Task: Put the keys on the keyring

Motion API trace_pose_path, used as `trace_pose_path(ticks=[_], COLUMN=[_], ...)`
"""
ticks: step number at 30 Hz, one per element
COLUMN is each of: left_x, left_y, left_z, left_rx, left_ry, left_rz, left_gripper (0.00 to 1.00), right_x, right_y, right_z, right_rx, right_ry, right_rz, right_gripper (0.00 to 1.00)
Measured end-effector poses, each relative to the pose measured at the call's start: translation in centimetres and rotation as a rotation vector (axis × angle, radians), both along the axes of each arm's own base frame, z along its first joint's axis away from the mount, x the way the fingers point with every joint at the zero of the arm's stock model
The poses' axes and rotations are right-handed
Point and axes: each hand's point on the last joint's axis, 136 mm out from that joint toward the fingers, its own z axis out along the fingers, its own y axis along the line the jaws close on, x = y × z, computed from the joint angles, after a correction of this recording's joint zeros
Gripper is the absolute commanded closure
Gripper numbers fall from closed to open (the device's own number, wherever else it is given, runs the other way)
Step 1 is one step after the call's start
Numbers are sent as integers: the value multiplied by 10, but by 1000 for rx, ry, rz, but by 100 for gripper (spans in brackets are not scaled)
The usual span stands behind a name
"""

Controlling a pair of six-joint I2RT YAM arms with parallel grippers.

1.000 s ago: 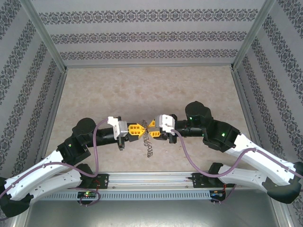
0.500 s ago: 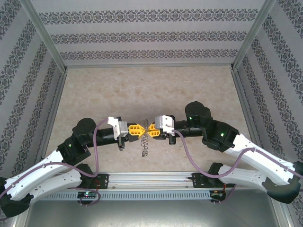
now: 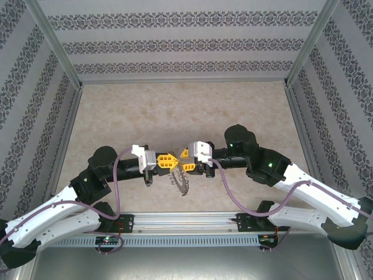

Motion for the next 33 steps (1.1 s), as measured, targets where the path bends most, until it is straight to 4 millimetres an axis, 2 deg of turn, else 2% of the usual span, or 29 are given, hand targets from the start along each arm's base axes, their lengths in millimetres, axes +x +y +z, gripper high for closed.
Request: trace_pose_path(ticks=[3,8,17,28,33], left_x=[-2,-2,-2,-2,-2], left_y=[1,2,2,3,3], left_z=[3,5,5,5,3], left_rx=[-11,-16,-17,-18,-16], left_ry=[-9,-13,-14,-15,-14], left_rz=[-3,-4,-3,0,5], left_gripper=[100,100,100,100,100], right_x=[-4,-6,-4,2,5], right_y=[-3,-2,4,5,0], right_z=[0,0,-2,-3,2], right_rx=[16,28,29,25,40], right_ry=[0,3,8,17,-11], right_rz=[9,18,28,1,-35], right_gripper=[65,72,78,100,100])
